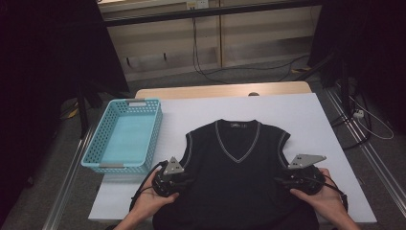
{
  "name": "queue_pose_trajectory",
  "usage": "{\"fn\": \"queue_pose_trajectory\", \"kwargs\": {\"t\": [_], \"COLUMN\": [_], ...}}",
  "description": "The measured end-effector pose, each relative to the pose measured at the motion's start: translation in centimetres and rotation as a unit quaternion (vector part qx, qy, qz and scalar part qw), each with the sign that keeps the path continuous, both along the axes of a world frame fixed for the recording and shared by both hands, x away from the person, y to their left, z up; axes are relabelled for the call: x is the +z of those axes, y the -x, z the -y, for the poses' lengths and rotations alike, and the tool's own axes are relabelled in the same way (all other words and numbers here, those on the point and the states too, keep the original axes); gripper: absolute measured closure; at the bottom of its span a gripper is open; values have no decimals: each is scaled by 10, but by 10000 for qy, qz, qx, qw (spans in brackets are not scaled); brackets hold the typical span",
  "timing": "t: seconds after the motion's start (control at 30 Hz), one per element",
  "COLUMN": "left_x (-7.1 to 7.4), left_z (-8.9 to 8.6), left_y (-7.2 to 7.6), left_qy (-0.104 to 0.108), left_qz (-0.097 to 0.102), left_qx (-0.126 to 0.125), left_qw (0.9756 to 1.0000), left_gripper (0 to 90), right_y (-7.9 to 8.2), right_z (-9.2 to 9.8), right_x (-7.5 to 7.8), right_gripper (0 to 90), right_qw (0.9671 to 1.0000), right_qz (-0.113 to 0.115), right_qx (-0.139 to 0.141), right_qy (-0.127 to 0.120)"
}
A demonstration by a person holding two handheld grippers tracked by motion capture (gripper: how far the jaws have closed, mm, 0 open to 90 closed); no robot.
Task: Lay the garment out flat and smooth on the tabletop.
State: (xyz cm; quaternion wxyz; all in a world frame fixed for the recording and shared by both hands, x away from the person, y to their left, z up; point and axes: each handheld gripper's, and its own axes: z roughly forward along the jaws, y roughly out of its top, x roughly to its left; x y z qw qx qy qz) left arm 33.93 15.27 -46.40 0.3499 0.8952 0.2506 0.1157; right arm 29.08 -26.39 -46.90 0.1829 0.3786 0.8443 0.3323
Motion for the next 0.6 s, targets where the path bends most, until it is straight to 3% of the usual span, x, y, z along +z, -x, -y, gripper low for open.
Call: {"fn": "queue_pose_trajectory", "kwargs": {"t": [0.1, 0.2, 0.33, 0.6], "left_x": [1, 1, 2, 3], "left_z": [-1, -6, -13, -26], "left_y": [5, 5, 11, 16], "left_qy": [-55, 11, -25, 153], "left_qz": [-8, -113, -117, -214], "left_qx": [55, 86, 154, 269], "left_qw": [10000, 9999, 9998, 9993], "left_gripper": [878, 886, 889, 884], "right_y": [0, 0, 1, 5], "right_z": [-3, -3, -3, -5], "right_x": [0, -1, -1, 0], "right_gripper": [561, 562, 561, 525], "right_qw": [10000, 10000, 10000, 10000], "right_qz": [13, -8, -21, -32], "right_qx": [3, -9, -64, -35], "right_qy": [32, -18, -34, -40]}}
